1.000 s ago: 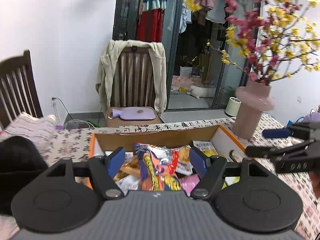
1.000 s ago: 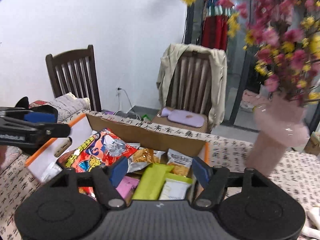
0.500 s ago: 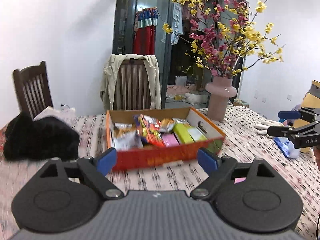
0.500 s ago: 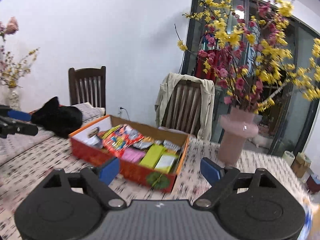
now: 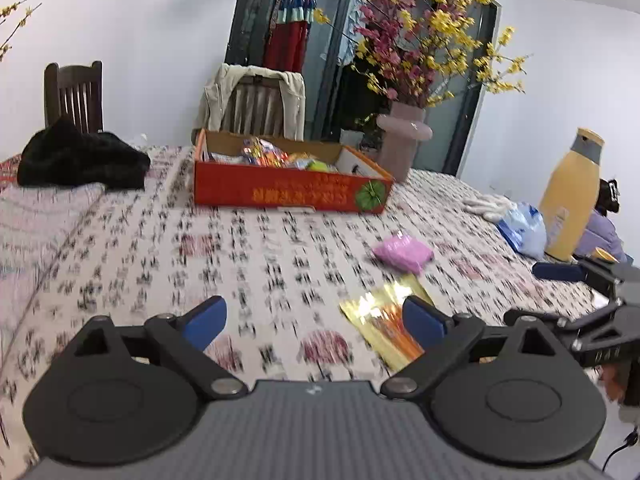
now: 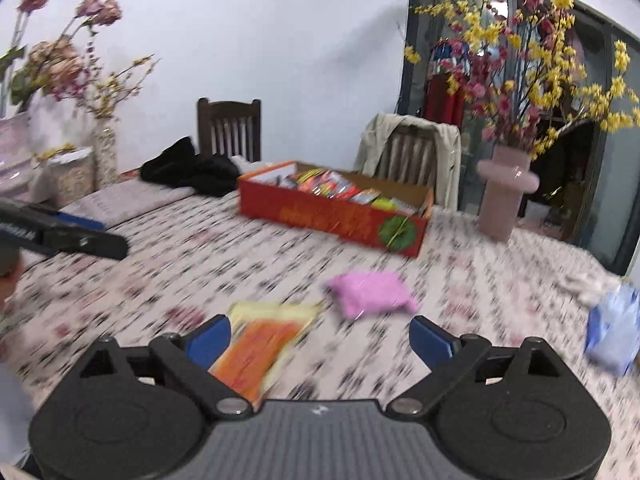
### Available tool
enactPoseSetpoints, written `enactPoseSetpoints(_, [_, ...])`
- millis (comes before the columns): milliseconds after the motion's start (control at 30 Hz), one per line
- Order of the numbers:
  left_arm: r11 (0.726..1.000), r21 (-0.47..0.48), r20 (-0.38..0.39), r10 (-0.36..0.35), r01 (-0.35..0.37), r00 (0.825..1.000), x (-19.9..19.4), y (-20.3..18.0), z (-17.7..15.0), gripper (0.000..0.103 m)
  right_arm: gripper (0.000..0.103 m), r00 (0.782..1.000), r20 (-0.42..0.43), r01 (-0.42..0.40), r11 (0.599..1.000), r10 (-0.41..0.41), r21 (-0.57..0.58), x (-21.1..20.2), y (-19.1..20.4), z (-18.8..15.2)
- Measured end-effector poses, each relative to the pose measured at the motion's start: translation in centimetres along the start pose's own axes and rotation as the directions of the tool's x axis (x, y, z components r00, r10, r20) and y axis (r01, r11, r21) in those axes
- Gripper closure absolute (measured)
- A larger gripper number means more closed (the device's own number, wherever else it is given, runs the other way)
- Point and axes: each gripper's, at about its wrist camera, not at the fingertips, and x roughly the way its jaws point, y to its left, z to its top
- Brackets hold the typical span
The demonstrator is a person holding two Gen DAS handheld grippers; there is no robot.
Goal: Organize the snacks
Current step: 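Withdraw both grippers from the box back over the remaining snacks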
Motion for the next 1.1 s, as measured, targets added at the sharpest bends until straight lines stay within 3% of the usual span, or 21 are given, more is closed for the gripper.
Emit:
enactPoseSetpoints(267, [1.000, -0.015, -0.060, -0.012, 0.012, 0.998, 0.1, -1.8, -2.7, 0.003, 0.008, 0.999, -0.022, 0.024, 1.000, -0.024, 0.001, -1.7, 2.2, -3.3])
enactPoseSetpoints(500, [0.999, -0.010, -0.118, -0.036, 0.035, 0.992, 2.7, -4.4, -3.2, 0.004, 0.010, 0.997, -0.044, 0.067, 0.996, -0.065, 0.056, -2.4, -0.4, -4.4])
enactPoseSetpoints(633, [1.000, 0.014, -0.126, -0.025, 0.027, 0.992, 3.6, -5.2, -2.7, 0.004, 0.014, 0.999, -0.023, -0.019, 0.988, 0.022, 0.152, -2.1, -1.2, -4.6])
enactPoseSetpoints(733, [1.000, 0.003, -0.139, -0.025, 0.025, 0.990, 4.1, -5.1, -2.7, 0.004, 0.015, 0.996, -0.028, -0.085, 0.986, 0.090, 0.140, -0.5, -0.1, -4.5])
enactPoseSetpoints(767, [1.000, -0.003, -0.145, -0.023, 0.023, 0.989, 4.4, -5.0, -2.7, 0.004, 0.020, 0.996, -0.033, -0.080, 0.990, 0.084, 0.118, 0.2, 0.4, -4.5])
enactPoseSetpoints(800, [1.000, -0.007, -0.145, -0.024, 0.023, 0.989, 4.6, -5.0, -2.7, 0.003, 0.024, 0.997, -0.040, -0.060, 0.994, 0.064, 0.094, 0.8, 1.0, -4.4])
enactPoseSetpoints(900, [0.997, -0.008, -0.111, -0.073, 0.073, 0.991, 5.5, -6.3, -2.2, 0.000, 0.024, 0.998, -0.052, 0.024, 0.999, -0.022, 0.044, 1.5, 0.6, -4.4])
enactPoseSetpoints(1000, [0.989, 0.047, -0.164, -0.132, 0.142, 0.978, 8.1, -9.2, -2.0, 0.000, 0.021, 0.992, -0.069, 0.110, 0.989, -0.104, 0.102, 1.1, -1.9, -4.7])
enactPoseSetpoints(1100, [0.992, 0.080, -0.233, -0.080, 0.101, 0.969, 11.2, -11.1, -1.9, 0.000, 0.018, 0.977, -0.078, 0.207, 0.968, -0.197, 0.144, -0.2, -3.9, -5.0])
